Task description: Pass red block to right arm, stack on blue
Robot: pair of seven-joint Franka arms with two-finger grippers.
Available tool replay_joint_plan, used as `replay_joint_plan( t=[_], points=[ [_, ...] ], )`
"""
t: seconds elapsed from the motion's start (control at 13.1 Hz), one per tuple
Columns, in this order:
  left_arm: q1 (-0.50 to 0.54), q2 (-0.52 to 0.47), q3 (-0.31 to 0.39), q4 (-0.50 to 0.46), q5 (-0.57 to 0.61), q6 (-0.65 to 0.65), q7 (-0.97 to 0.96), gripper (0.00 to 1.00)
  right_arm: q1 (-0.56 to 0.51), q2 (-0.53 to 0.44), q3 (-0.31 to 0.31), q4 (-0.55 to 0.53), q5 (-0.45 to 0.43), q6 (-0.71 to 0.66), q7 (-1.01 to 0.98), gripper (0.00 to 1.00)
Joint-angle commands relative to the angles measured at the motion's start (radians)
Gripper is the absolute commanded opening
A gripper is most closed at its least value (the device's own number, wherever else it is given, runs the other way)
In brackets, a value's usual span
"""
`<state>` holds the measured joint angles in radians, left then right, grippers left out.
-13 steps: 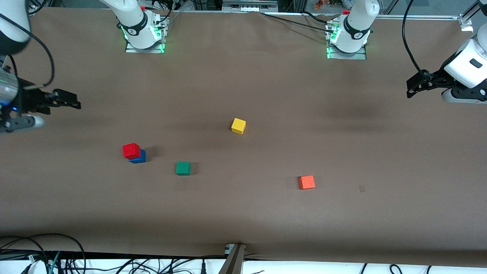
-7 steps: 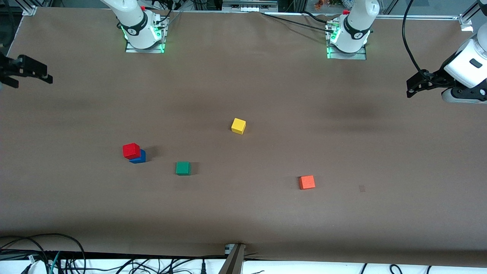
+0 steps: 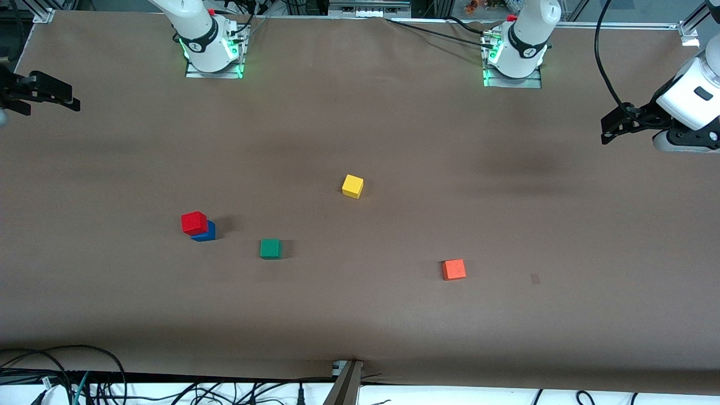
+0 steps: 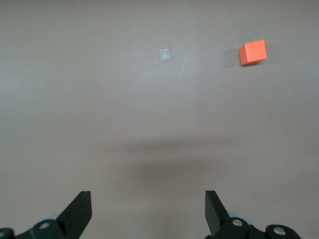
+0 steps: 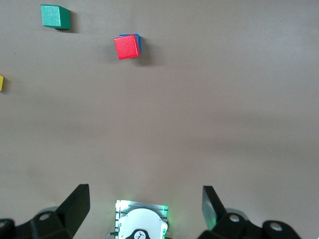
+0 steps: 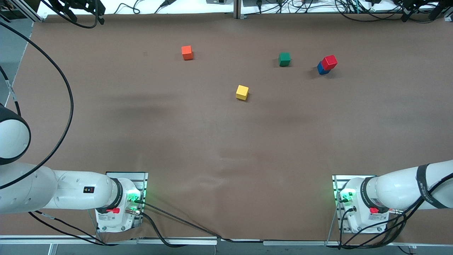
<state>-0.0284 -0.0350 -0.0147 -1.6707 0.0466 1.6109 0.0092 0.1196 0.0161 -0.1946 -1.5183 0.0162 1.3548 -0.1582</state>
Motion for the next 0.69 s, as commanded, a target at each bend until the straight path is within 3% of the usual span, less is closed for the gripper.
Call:
replay_joint_plan(
  t=[0.0, 0.61],
  points=[
    [0.004, 0.000, -0.007, 0.017, 0.026, -0.017, 0.000, 1.00, -0.014, 0.014, 0.021, -0.004, -0.018, -0.014, 0.014, 1.00],
    [0.004, 0.000, -0.007, 0.017, 0.026, -0.019, 0.000, 1.00, -0.008, 0.047, 0.021, 0.035, -0.036, -0.020, 0.012, 1.00]
  ],
)
